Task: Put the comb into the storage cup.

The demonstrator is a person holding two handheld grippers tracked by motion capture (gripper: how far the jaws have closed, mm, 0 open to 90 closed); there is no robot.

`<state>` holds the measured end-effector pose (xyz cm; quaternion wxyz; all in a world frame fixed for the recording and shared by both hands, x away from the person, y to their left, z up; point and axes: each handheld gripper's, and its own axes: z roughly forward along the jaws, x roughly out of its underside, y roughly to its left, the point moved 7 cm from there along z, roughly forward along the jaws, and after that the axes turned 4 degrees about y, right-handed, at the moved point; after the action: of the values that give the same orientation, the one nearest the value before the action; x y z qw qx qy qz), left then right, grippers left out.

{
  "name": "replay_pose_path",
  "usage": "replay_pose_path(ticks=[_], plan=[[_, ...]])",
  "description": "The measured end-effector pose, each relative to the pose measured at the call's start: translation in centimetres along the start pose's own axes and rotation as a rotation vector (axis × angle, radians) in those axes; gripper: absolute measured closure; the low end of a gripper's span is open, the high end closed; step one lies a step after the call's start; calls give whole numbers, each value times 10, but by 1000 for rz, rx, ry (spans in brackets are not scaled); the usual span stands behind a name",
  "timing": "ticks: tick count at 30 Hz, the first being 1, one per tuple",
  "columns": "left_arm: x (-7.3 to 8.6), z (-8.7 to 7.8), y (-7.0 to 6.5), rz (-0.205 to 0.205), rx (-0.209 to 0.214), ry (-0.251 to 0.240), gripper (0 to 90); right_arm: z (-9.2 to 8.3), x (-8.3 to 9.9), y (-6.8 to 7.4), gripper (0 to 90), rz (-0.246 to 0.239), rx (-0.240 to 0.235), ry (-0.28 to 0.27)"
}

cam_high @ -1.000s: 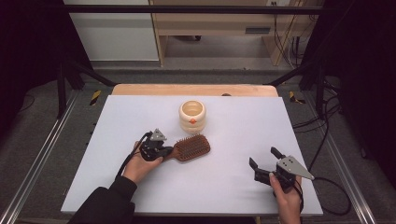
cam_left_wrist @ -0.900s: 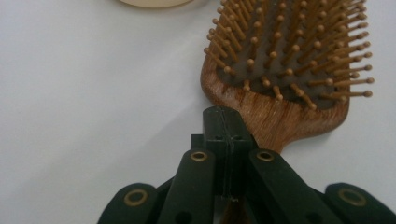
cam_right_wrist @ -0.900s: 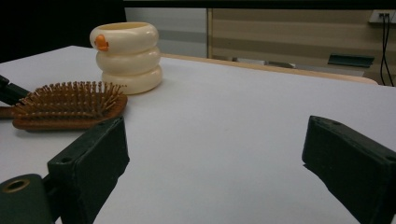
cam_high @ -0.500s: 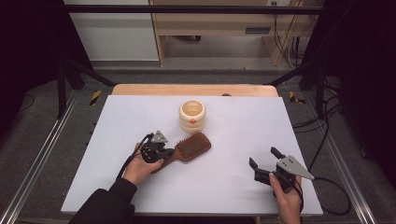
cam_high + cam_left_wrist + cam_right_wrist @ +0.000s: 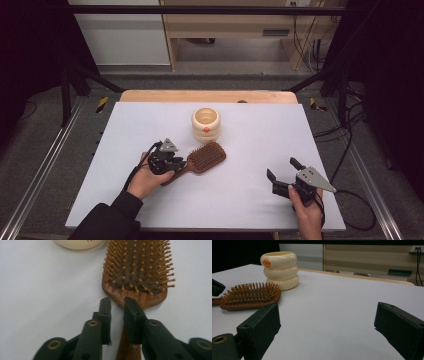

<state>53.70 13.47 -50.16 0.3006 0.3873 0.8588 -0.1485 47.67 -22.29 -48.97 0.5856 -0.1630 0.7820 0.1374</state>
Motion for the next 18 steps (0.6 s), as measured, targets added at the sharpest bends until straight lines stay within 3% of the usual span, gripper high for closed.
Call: replay_pose_path(ticks=[5,8,12,18], plan=[[-2,0,-4,7,-15,12,394,0,0,0,66,-1,0,1],[-1,3,-9,13,12,36,296,0,0,0,66,-2,0,2],[-1,8,-12,26,11,61,163,0,0,0,66,-2,0,1],[-3,11,-13,18,2,76,52,0,0,0,66,-2,-1,3]])
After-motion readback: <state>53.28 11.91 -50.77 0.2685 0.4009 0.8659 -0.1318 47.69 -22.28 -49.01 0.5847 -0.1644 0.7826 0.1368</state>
